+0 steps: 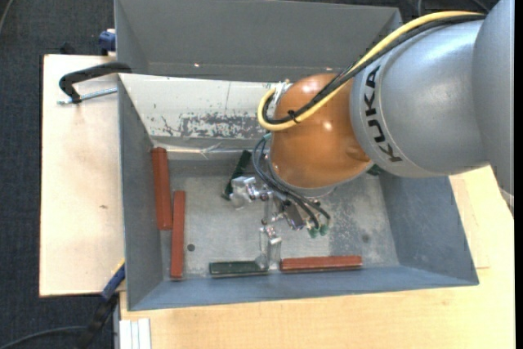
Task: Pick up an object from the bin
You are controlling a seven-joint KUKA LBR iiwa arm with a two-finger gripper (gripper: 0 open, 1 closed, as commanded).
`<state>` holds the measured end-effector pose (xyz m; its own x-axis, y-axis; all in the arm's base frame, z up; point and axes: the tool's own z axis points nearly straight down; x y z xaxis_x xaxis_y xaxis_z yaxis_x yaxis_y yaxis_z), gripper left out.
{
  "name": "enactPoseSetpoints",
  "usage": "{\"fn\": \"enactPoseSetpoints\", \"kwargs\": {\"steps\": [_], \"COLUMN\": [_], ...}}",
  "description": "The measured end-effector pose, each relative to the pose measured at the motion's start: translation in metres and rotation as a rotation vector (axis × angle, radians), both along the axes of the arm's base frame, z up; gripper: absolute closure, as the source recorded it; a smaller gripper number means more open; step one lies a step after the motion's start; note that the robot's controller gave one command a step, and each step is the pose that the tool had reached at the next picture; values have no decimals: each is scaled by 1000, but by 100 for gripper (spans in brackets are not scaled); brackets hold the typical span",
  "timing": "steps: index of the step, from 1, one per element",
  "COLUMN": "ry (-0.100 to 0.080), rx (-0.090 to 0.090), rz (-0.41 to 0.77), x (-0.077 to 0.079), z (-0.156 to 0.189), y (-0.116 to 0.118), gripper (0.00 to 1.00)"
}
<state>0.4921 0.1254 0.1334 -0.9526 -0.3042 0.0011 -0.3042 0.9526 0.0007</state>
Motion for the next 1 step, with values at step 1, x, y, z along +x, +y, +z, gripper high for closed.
{"fn": "enactPoseSetpoints", "kwargs": {"steps": [1], "ry": [-4], "rx": [2], "rz": [42], "x": [0], "z": [-62], "y": [6], "gripper": [0]}}
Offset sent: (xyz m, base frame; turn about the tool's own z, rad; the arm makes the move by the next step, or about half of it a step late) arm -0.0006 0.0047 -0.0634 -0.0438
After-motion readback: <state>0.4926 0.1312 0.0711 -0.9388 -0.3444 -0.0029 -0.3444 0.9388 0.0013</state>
